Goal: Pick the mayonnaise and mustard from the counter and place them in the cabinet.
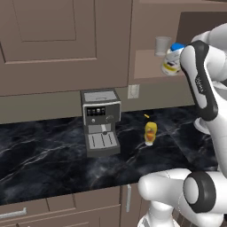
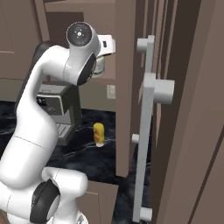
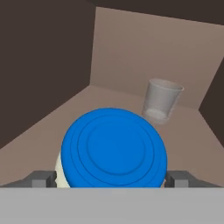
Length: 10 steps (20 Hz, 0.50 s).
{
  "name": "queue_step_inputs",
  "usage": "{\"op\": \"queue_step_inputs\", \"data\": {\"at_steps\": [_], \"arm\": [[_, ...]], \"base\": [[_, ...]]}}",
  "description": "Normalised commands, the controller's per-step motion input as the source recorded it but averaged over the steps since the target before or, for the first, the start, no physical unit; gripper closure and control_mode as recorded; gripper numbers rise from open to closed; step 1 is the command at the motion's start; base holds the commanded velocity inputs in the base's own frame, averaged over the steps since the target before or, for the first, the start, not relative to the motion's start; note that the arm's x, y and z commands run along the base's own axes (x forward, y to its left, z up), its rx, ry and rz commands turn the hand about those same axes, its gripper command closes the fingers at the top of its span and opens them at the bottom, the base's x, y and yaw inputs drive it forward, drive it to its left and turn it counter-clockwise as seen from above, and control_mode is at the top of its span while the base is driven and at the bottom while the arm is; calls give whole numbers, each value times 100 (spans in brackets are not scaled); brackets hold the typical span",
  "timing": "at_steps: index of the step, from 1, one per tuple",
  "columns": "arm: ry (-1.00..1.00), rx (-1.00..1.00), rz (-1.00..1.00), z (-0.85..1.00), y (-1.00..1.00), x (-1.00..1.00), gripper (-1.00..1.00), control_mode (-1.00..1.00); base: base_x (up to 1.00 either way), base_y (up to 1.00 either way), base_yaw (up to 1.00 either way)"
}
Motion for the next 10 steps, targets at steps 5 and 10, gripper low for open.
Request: {"op": "queue_step_inputs", "data": {"at_steps": [5,10], "arm": [[0,0,0,-45,0,25,100,-100],[0,0,1,-69,0,14,100,-100]], "base": [[0,0,0],[0,0,0]]}}
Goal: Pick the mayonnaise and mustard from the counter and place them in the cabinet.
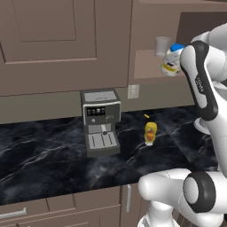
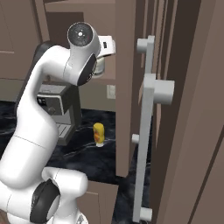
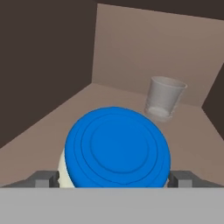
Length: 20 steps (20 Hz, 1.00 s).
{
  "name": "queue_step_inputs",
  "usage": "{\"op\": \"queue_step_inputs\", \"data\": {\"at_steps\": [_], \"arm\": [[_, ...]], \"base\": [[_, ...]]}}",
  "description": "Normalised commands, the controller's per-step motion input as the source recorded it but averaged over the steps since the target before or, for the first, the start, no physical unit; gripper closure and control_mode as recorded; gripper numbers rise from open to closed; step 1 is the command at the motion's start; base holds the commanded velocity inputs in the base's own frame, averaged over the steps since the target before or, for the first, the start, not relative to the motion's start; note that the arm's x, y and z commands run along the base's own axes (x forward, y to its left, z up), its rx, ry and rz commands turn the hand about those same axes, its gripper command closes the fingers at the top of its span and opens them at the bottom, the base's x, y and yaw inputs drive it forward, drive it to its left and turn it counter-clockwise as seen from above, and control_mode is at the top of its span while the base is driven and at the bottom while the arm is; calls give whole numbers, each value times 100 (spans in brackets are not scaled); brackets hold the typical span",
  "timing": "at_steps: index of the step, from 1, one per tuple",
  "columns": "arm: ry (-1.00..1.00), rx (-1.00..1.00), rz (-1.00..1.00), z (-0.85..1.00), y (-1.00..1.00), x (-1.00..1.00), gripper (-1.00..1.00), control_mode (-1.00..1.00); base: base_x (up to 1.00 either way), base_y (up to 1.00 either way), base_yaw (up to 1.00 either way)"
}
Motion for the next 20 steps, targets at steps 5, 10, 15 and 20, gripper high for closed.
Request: {"op": "queue_step_inputs", "data": {"at_steps": [5,10,15,20], "arm": [[0,-1,2,-65,0,8,100,-100],[-2,0,2,-32,0,20,100,-100],[0,0,1,-28,0,28,100,-100],[0,0,1,-33,0,36,100,-100]], "base": [[0,0,0],[0,0,0],[0,0,0],[0,0,0]]}}
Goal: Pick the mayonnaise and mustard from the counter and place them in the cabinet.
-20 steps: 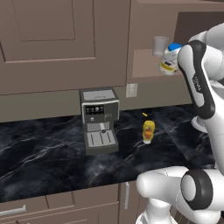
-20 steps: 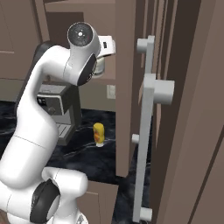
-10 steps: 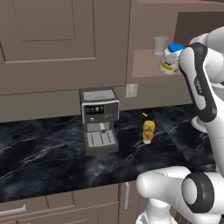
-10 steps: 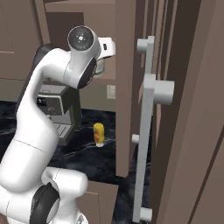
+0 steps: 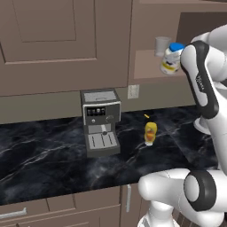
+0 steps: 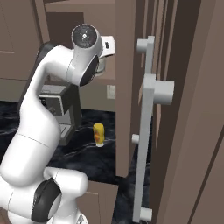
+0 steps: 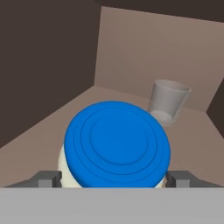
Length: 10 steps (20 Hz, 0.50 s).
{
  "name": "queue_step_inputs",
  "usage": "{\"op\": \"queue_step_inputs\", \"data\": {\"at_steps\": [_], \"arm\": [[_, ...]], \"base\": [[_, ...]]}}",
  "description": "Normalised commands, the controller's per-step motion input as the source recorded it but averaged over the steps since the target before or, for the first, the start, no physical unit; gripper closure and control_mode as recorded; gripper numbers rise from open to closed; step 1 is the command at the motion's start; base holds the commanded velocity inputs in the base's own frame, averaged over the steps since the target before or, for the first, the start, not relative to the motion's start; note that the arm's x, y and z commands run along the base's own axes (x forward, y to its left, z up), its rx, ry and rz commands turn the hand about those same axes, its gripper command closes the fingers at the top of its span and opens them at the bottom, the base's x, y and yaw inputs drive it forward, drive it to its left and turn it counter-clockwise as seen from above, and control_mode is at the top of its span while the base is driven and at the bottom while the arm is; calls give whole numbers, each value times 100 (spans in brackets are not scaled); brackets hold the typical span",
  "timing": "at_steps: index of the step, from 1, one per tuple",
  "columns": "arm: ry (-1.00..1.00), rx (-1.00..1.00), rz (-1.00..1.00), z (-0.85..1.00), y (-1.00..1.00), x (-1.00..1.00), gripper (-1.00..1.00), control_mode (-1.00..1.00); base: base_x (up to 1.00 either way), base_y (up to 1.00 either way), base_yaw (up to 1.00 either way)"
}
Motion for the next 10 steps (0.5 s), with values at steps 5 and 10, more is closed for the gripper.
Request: {"op": "queue_step_inputs", "data": {"at_steps": [5,10], "arm": [[0,0,1,-34,0,35,100,-100],[0,0,0,-29,0,36,100,-100]], "base": [[0,0,0],[0,0,0]]}}
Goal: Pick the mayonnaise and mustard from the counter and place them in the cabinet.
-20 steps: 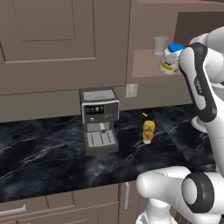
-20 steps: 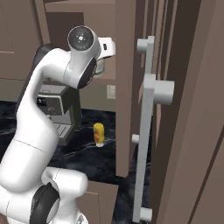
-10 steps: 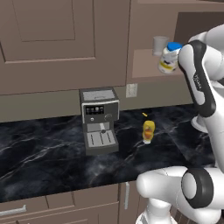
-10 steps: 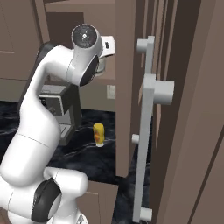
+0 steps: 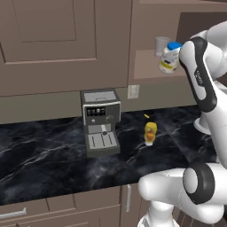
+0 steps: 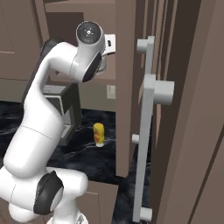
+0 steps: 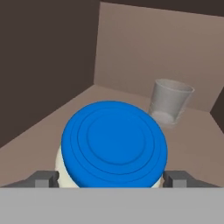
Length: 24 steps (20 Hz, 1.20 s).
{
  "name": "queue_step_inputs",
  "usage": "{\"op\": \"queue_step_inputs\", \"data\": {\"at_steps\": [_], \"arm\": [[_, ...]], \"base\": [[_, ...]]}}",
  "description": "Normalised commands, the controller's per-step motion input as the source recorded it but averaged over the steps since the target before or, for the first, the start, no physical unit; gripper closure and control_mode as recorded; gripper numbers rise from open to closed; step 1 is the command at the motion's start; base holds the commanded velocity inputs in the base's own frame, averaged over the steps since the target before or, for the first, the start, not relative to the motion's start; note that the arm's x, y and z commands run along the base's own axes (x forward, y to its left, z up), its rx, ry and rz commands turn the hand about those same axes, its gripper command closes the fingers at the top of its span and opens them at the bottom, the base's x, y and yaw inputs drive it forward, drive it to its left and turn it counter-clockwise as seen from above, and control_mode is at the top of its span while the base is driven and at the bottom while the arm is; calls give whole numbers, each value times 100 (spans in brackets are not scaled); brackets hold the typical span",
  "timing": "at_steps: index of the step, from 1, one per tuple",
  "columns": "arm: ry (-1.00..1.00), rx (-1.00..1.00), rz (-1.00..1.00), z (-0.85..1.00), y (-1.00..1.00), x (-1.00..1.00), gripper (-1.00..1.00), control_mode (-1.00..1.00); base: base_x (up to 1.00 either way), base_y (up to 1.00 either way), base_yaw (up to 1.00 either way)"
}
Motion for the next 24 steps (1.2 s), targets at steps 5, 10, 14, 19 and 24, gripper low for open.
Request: {"op": "queue_step_inputs", "data": {"at_steps": [5,10,14,19,24], "arm": [[-3,0,0,-29,0,38,100,-100],[-7,0,0,-30,0,36,100,-100],[-9,0,0,-28,1,34,100,-100],[-4,0,0,-27,1,33,100,-100],[0,0,0,-19,1,33,-100,-100]], "base": [[0,0,0],[0,0,0],[0,0,0],[0,0,0],[0,0,0]]}}
